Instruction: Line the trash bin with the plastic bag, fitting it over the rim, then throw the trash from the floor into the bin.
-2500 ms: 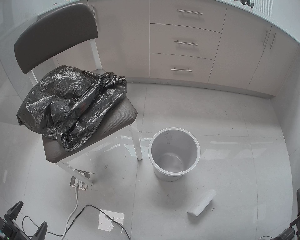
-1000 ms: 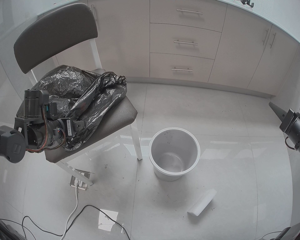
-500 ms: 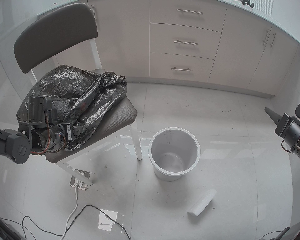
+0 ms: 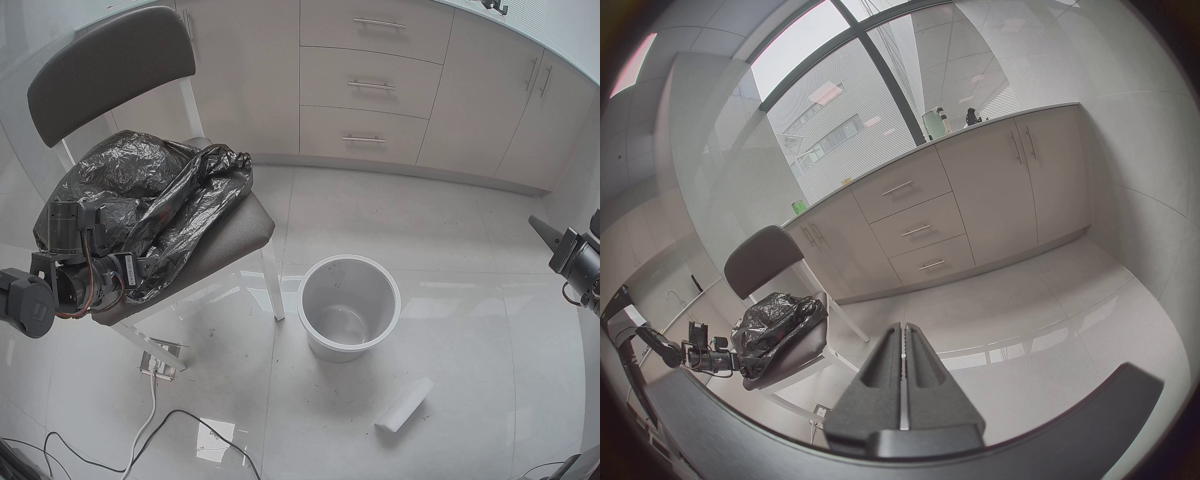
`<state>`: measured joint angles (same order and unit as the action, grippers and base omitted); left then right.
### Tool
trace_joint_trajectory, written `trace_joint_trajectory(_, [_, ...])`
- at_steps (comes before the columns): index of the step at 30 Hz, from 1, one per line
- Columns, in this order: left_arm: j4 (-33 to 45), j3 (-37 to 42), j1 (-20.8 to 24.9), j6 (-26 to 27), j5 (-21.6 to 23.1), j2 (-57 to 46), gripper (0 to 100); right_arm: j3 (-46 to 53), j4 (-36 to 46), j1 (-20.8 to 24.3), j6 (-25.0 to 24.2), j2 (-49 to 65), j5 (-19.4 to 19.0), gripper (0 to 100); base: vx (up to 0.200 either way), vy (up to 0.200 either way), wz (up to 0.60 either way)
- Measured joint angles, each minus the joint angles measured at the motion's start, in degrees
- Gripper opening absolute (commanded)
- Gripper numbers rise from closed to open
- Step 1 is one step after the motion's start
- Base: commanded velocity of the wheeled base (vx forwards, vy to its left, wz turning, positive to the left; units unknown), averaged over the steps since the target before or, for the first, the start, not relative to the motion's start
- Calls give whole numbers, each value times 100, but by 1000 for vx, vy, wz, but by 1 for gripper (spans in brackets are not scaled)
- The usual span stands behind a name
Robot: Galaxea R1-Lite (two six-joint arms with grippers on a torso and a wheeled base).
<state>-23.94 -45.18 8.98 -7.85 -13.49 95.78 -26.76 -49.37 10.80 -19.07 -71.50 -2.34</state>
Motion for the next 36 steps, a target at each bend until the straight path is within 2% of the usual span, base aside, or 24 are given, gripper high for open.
trace_joint_trajectory(16, [-90, 212, -113, -82, 4, -16, 100, 38, 0, 6, 24, 0, -1, 0, 0, 0, 0])
trace_joint_trajectory(17, [-94, 212, -118, -82, 4, -11, 0, 38, 0, 6, 24, -2, 0, 0, 0, 0, 0])
trace_joint_trajectory(36, [-208, 213, -89, -134, 44, -30, 0, 63, 0, 17, 18, -5, -9, 0, 0, 0, 0])
